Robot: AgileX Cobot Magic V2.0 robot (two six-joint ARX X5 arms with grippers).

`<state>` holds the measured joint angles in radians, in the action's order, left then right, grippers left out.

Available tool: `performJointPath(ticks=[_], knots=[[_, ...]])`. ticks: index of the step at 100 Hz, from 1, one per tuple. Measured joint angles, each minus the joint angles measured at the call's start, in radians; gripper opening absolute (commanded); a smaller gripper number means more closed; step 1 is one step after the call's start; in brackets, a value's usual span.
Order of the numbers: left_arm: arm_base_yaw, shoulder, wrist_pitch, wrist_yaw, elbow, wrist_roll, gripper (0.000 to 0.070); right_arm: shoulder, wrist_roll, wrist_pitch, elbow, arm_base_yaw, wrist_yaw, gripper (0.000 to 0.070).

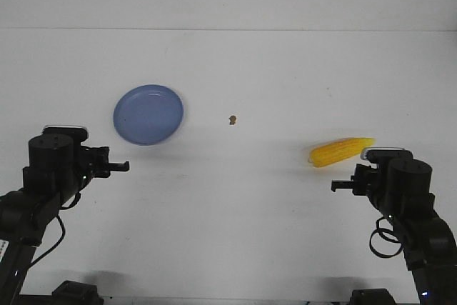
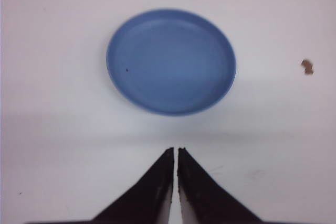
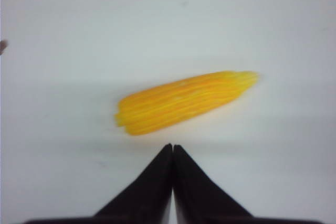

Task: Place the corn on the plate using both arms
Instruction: 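Reach the left gripper to the rim of the blue plate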

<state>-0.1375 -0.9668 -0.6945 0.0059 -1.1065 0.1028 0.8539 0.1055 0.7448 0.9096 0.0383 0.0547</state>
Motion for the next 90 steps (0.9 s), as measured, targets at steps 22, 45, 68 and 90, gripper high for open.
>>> performJointPath(ticks=[22,45,68,90], knots=[[0.0,-0.006,-0.002,0.0,0.0,-0.006,0.0386,0.016,0.0,0.006,0.0,0.0,0.002,0.0488],[0.0,-0.006,-0.002,0.0,0.0,-0.006,0.0515,0.016,0.001,0.015,0.0,0.0,0.002,0.0513],[0.047,-0.063,0.087,0.0,-0.002,0.023,0.0517,0.016,0.004,0.013,0.0,0.0,0.002,0.0512],[0.157,-0.338,0.147,0.004,-0.082,0.046,0.0517,0.016,0.004,0.006,0.0,0.0,0.002,0.0512]])
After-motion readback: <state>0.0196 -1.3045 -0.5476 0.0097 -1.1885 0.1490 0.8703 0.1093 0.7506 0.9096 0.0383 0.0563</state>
